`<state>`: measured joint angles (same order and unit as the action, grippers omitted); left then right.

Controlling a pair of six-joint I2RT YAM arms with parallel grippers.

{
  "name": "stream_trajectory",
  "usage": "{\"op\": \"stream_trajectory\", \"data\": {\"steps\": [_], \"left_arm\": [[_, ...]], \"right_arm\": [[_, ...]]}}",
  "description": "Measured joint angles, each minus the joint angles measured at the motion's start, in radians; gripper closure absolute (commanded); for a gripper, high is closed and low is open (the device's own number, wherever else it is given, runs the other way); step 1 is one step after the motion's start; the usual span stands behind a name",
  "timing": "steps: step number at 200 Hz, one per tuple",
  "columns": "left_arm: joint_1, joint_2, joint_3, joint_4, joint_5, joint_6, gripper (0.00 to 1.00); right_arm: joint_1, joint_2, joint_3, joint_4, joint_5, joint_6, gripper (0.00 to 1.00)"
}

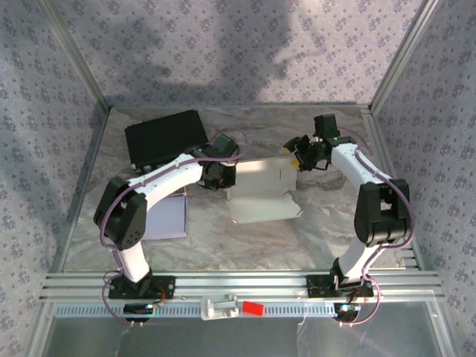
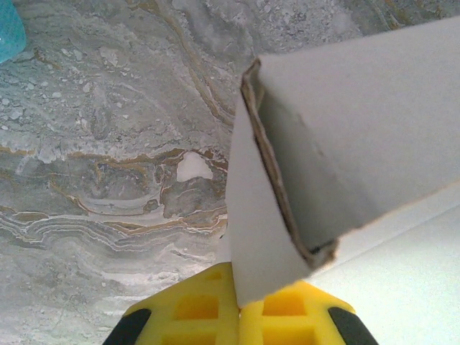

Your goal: Fold the paper box

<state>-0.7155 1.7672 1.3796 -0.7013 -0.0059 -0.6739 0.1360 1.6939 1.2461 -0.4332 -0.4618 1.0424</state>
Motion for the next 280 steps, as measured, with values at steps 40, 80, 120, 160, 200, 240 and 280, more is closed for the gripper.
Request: {"op": "stream_trajectory", "data": {"steps": [40,80,120,160,200,240,280], "left_arm": [[0.0,0.0,0.0,0.006,0.014,0.004,1.0],[0.0,0.0,0.0,0.007,0.018,0.008,1.0],[0.003,0.0,0.0,0.01,0.018,0.011,1.0],[0.007,0.0,0.0,0.014,0.018,0.019,1.0],[0.017,0.0,0.0,0.009,0.018,0.031,1.0],[0.017,0.0,0.0,0.009,0.023,0.045,1.0],[0.017,0.0,0.0,0.024,0.025,0.045,1.0]], "right_arm": [[-0.017,0.087,0.006,0.051,-0.007,0.012,0.58],[-0.024,0.098,0.009,0.05,-0.007,-0.012,0.64],[-0.023,0.083,0.005,0.049,-0.008,-0.043,0.72],[-0.012,0.031,-0.005,0.03,-0.048,-0.103,0.73],[-0.01,-0.006,-0.003,-0.06,-0.056,-0.17,0.74],[-0.013,0.01,0.012,-0.134,-0.08,-0.177,0.67],[0.023,0.031,0.042,-0.201,-0.101,-0.183,0.61]]}}
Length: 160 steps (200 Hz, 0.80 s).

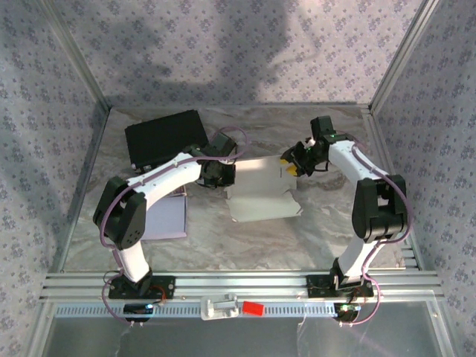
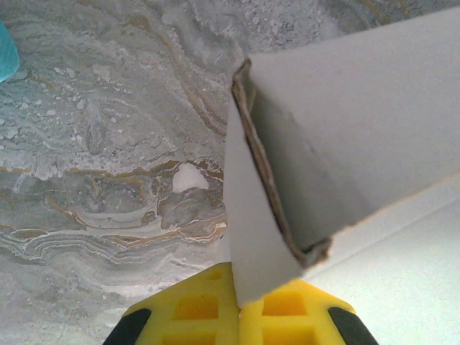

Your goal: Fold the paper box

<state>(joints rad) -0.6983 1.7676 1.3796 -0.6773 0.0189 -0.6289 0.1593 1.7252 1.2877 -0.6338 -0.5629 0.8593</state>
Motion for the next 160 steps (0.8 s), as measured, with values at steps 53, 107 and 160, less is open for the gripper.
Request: {"op": "stream_trajectory", "data": {"steps": [53,107,160], "left_arm": [[0.0,0.0,0.0,0.018,0.008,0.0,1.0],[0.026,-0.001,-0.002,0.064,0.067,0.044,1.0],[0.157,-0.005,-0.004,0.22,0.313,0.12,1.0]], "right_arm": [[0.018,-0.002,0.0,-0.006,-0.002,0.008,0.62],[-0.024,-0.302,-0.105,0.153,0.059,-0.121,0.68],[-0.183,-0.528,-0.225,0.312,0.124,-0.272,0.64]]}}
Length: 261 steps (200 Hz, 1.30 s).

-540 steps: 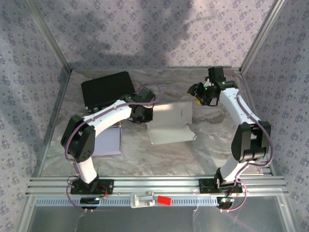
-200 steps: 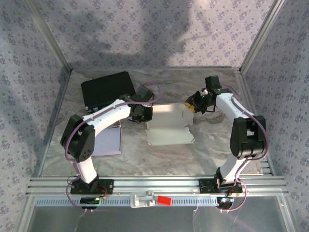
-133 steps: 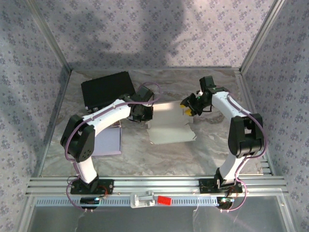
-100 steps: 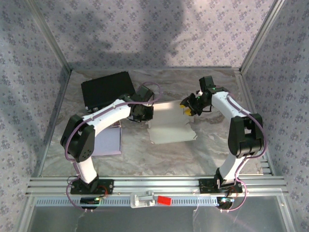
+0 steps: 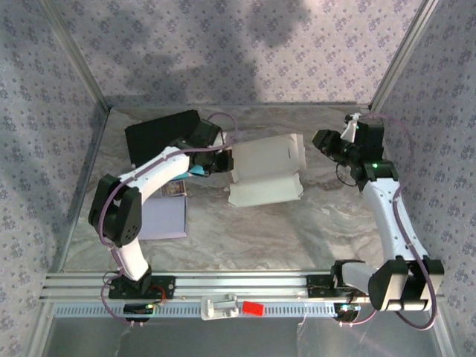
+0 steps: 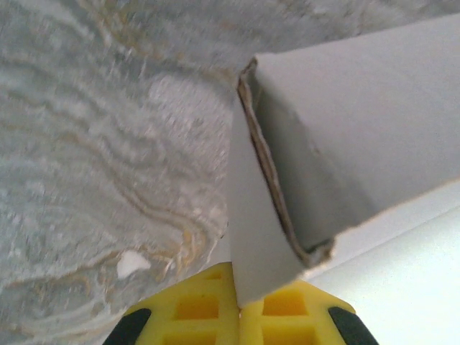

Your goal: Fold the paper box

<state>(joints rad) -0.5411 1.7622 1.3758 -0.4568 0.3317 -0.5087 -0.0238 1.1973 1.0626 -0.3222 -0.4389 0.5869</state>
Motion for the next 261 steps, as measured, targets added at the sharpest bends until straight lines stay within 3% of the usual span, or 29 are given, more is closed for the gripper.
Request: {"op": "stream_trajectory", "data": {"steps": [25,55,86,121,204,261], "left_arm": [[0.06,0.02,0.012,0.061,0.13,0.054,1.0],[0.103,0.109,0.083,0.088,0.27,0.114,1.0],[0.129,0.211,0.172,0.085,0.341,0.138,1.0],[0.145,0.271,0.215,0.079,0.389,0.143,1.0],[0.147,0.288,0.234,0.048,0.443,0.153,1.0],[0.146,0.288,0.234,0.027,0.442,0.167,1.0]], "right_arm": [[-0.047,0.098,-0.065,0.098,-0.045,-0.028,0.64],[-0.103,0.216,-0.082,0.253,-0.214,-0.039,0.64],[-0.112,0.351,0.018,0.377,-0.418,-0.019,0.63],[-0.08,0.363,0.071,0.394,-0.52,-0.043,0.63],[-0.041,0.364,0.129,0.272,-0.553,-0.175,0.62],[0.019,0.362,0.175,0.108,-0.441,-0.337,0.61]]}}
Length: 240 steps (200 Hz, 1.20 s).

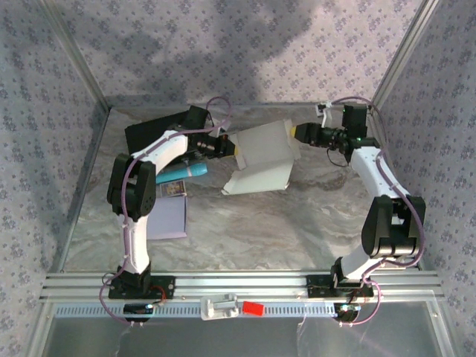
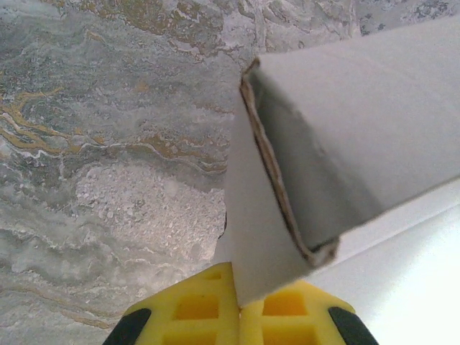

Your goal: Fold the paper box

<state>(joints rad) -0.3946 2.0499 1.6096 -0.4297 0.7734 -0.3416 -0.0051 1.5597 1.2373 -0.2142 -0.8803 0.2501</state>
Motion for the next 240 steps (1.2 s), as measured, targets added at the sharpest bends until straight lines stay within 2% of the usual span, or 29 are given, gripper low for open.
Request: {"op": "stream_trajectory", "data": {"steps": [65,103,193,240], "left_arm": [[0.0,0.0,0.0,-0.016,-0.003,0.013,1.0],[0.0,0.0,0.0,-0.031,-0.008,0.028,1.0],[0.0,0.0,0.0,-0.046,-0.015,0.038,1.0],[0.0,0.0,0.0,-0.043,0.002,0.027,1.0]], "right_arm": [[0.061,-0.002,0.053,-0.127,0.164,-0.139,0.61],[0.084,-0.002,0.069,-0.177,0.213,-0.2,0.59],[0.09,-0.002,0.081,-0.235,0.177,-0.235,0.53],[0.051,-0.099,-0.048,-0.203,0.112,-0.167,0.51]]}}
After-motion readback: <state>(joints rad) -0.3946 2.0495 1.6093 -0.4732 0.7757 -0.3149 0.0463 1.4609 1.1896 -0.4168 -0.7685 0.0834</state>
